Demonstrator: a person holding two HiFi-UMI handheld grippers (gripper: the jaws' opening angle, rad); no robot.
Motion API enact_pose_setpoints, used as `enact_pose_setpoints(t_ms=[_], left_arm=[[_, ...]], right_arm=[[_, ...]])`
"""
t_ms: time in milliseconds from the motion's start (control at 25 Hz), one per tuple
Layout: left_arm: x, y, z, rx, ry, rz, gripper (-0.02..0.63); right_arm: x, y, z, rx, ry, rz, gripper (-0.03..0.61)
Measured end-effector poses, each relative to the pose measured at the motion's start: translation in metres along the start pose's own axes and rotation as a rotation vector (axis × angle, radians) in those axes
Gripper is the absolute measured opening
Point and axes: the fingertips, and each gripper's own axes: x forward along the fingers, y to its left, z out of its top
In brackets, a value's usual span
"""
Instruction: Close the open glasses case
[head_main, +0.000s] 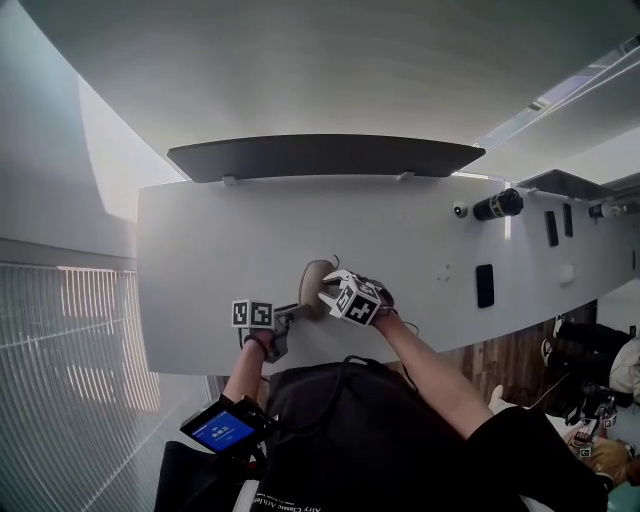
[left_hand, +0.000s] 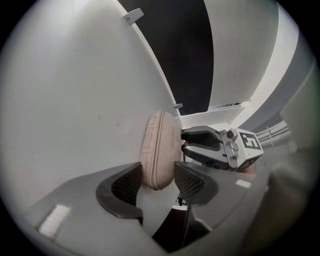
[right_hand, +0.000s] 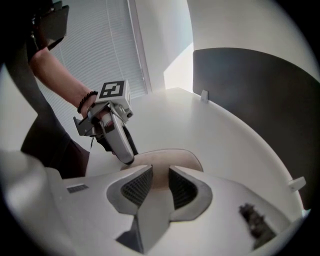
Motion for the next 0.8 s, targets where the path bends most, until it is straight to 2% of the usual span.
enact_pose_setpoints(t_ms=[80,160,280,360,480,560,600,720,800], left_arm=[[-0.003,-0.003,-0.004,-0.007,0.0,0.0,0.214],[-0.01,-0.009,-0.01,0.003,-0.004,-0.022,0.21],[-0.029,-0.027,-0.016,0.019,-0.041,-0.096,0.191],[-0.043,-0.047,-0.016,0.063,-0.092,-0.141,0.156],[-0.065,-0.078,-0.005,0.211,-0.262,-0.138,0.1],[-0.075,-0.094,0.006,0.335,-0.391,-0.09,0.028],[-0.075,-0.102,0.012,0.404,-0.432,-0.059,0.008],[-0.063,-0.122,0.018,0.59,-0.452,0.042,0.008],[-0.054,-0.132,0.012,0.679,-0.436,0.106,0.008]], right_arm=[[-0.005,0.0,-0.001,0.047,-0.036,-0.006,0.103],[-0.017,-0.004,-0.004,0.179,-0.111,-0.032,0.103],[-0.046,-0.015,-0.006,0.386,-0.303,-0.094,0.101],[-0.067,-0.015,-0.005,0.42,-0.418,-0.117,0.1],[-0.1,-0.005,-0.001,0.42,-0.603,-0.131,0.09],[-0.123,0.002,0.0,0.427,-0.72,-0.139,0.027],[-0.132,0.004,-0.001,0.425,-0.758,-0.148,0.023],[-0.147,0.013,-0.008,0.384,-0.784,-0.166,0.009],[-0.151,0.024,-0.005,0.363,-0.778,-0.132,0.009]])
